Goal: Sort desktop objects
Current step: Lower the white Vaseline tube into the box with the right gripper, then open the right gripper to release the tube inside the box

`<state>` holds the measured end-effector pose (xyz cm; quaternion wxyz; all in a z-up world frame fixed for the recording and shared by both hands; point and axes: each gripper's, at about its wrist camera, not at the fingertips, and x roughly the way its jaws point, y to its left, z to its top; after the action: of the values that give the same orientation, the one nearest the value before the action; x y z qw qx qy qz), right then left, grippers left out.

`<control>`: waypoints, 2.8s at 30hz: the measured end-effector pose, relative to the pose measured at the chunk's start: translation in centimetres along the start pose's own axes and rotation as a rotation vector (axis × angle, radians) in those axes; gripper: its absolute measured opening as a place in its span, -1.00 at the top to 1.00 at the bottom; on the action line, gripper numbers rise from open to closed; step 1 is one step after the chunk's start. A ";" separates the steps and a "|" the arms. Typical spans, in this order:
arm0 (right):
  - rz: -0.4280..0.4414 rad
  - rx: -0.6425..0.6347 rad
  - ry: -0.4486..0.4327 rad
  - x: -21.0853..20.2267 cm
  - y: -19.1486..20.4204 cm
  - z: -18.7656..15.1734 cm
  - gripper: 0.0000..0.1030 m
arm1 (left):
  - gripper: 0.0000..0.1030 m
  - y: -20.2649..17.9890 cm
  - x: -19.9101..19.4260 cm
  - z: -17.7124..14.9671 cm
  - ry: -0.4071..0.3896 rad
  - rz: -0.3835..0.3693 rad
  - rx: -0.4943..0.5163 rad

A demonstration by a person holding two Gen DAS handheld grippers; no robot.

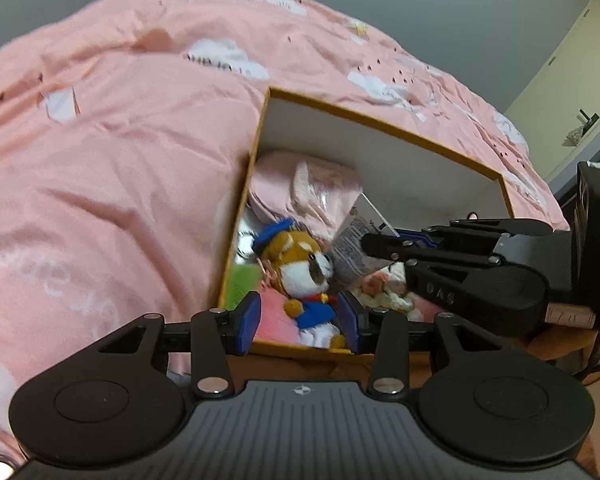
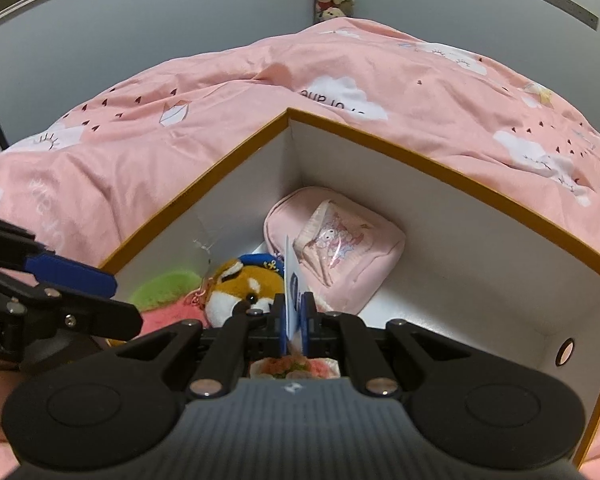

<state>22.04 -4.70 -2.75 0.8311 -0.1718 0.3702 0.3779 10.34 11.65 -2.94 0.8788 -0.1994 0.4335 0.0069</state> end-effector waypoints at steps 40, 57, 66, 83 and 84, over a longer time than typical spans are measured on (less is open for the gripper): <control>0.167 0.566 0.051 1.9 -1.3 3.4 0.87 | 0.27 2.3 0.3 0.1 -0.006 0.075 -0.052; 0.192 0.534 0.083 4.5 0.2 7.0 0.60 | 0.28 2.4 0.2 -0.2 -0.003 0.074 -0.067; 0.264 0.593 0.174 3.9 0.3 5.7 0.62 | 0.29 2.4 0.4 -0.2 0.003 0.071 -0.069; 0.235 0.458 0.036 2.4 0.3 5.7 0.39 | 0.28 1.6 -0.9 -0.1 -0.062 0.075 -0.043; 0.217 0.438 0.020 1.8 0.4 5.6 0.39 | 0.28 1.4 -1.0 -0.1 -0.067 0.077 -0.038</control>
<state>25.26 -0.42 -0.37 0.7995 0.0494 0.4676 0.3739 9.33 13.08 -2.70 0.8880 -0.1992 0.4107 0.0556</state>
